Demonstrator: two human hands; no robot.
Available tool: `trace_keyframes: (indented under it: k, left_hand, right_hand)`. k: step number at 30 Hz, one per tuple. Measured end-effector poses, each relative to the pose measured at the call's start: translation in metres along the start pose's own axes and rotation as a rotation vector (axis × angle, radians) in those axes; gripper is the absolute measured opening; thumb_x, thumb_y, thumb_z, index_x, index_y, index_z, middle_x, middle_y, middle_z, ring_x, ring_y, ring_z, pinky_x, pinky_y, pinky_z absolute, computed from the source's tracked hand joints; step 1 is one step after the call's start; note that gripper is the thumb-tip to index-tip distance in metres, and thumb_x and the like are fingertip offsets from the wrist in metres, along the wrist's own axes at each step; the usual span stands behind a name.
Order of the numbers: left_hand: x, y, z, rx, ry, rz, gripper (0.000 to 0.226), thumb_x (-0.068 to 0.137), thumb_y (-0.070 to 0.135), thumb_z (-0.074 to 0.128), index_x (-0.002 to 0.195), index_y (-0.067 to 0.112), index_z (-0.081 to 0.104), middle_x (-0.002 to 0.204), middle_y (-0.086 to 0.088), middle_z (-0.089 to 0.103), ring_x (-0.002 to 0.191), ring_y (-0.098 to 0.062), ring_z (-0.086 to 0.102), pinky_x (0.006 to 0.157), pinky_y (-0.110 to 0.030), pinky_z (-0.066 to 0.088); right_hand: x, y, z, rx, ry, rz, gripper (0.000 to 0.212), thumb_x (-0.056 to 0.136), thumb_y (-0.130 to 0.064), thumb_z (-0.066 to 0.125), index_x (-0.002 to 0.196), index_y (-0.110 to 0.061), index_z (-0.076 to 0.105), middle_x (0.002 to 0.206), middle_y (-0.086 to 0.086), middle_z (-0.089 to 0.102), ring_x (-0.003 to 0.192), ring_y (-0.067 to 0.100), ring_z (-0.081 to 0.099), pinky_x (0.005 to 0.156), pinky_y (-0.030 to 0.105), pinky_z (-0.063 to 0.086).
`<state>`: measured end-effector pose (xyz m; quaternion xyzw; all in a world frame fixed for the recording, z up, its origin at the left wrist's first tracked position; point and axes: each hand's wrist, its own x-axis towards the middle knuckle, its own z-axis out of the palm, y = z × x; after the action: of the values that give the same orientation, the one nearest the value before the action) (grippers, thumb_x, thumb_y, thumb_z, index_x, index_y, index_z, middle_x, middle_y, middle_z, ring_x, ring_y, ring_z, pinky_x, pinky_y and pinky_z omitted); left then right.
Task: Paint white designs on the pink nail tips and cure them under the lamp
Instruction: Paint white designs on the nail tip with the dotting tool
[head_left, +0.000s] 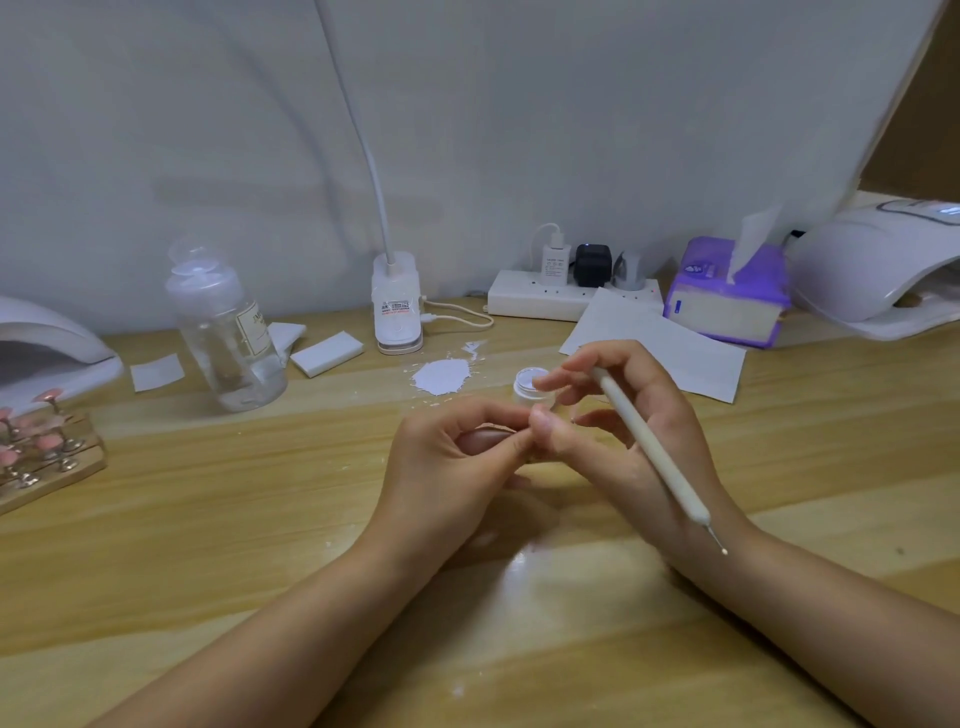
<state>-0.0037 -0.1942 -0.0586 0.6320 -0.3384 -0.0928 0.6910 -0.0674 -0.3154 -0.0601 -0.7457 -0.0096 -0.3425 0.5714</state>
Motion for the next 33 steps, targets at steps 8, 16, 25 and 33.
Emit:
trace_keyframes:
  k: [8, 16, 25, 33]
  left_hand:
    - [0.0, 0.0, 0.0, 0.015, -0.052, -0.041, 0.006, 0.075, 0.013, 0.069, 0.078, 0.018, 0.07, 0.071, 0.006, 0.073, 0.075, -0.004, 0.07, 0.054, -0.013, 0.049]
    - [0.001, -0.003, 0.0, 0.039, -0.083, 0.027, 0.023, 0.075, 0.002, 0.07, 0.067, 0.023, 0.072, 0.075, 0.009, 0.073, 0.076, -0.004, 0.069, 0.059, -0.009, 0.045]
    - [0.002, -0.004, -0.003, 0.092, -0.104, 0.018, 0.031, 0.077, -0.007, 0.065, 0.066, 0.021, 0.069, 0.074, 0.006, 0.071, 0.077, -0.008, 0.069, 0.065, -0.012, 0.047]
    - [0.001, -0.006, -0.002, 0.145, -0.126, 0.005, 0.02, 0.076, -0.005, 0.068, 0.07, 0.014, 0.072, 0.074, -0.001, 0.073, 0.074, -0.007, 0.069, 0.07, -0.013, 0.05]
  right_hand:
    - [0.018, -0.012, -0.009, 0.099, 0.194, 0.133, 0.041, 0.079, -0.053, 0.05, 0.064, -0.022, 0.072, 0.047, -0.002, 0.057, 0.046, 0.002, 0.049, 0.049, 0.01, 0.04]
    - [0.07, -0.005, -0.029, -0.087, 0.025, 0.339, 0.016, 0.092, -0.029, 0.052, 0.084, -0.02, 0.063, 0.037, -0.011, 0.043, 0.037, 0.0, 0.043, 0.051, 0.017, 0.05]
    - [0.09, 0.022, -0.011, -0.293, -0.056, 0.359, 0.032, 0.075, -0.008, 0.067, 0.051, -0.015, 0.047, 0.036, -0.01, 0.048, 0.044, 0.007, 0.045, 0.05, 0.019, 0.041]
    - [0.098, 0.036, 0.003, -0.429, -0.046, 0.319, 0.028, 0.072, -0.007, 0.064, 0.05, -0.013, 0.046, 0.048, 0.002, 0.049, 0.05, 0.014, 0.048, 0.054, 0.026, 0.042]
